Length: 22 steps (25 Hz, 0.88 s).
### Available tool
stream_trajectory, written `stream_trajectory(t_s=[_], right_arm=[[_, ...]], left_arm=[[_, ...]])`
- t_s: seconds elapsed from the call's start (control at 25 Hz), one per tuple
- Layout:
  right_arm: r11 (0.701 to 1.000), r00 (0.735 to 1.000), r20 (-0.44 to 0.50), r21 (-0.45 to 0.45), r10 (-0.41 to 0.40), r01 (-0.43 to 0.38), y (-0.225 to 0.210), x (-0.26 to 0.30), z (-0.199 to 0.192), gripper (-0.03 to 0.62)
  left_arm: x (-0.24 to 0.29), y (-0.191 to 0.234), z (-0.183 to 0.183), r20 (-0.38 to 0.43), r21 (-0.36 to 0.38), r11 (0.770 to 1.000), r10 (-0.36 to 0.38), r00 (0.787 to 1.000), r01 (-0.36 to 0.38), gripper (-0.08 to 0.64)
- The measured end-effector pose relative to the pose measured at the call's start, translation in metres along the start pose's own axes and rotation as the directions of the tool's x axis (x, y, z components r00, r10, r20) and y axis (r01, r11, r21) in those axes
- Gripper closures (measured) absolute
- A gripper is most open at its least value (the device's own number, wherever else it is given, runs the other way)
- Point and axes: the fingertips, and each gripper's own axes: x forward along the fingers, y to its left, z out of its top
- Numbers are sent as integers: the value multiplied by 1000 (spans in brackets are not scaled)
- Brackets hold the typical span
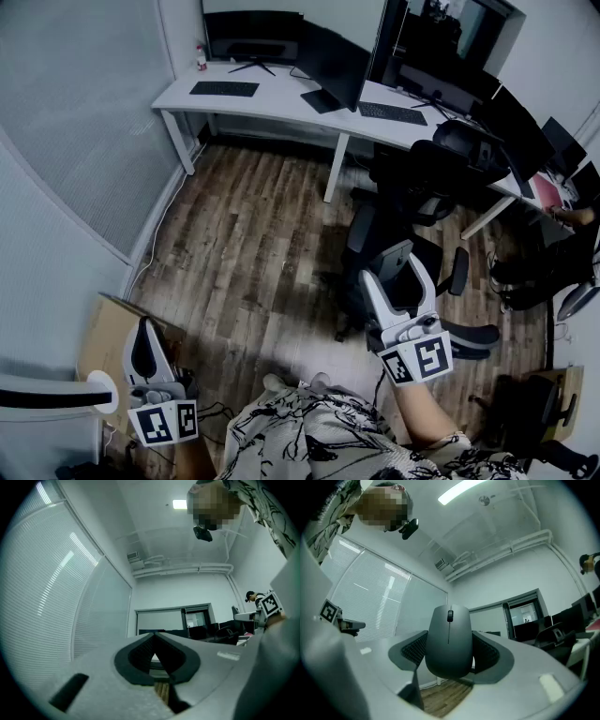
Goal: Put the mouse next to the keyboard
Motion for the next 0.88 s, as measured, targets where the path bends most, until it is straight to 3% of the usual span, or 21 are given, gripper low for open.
stream_trajectory(t_s=[0.88], right_arm=[[999,999,-19,21,-38,38,23,36,-22,291]], left_arm=[[29,46,-22,-46,-5,999,-46,998,46,560]])
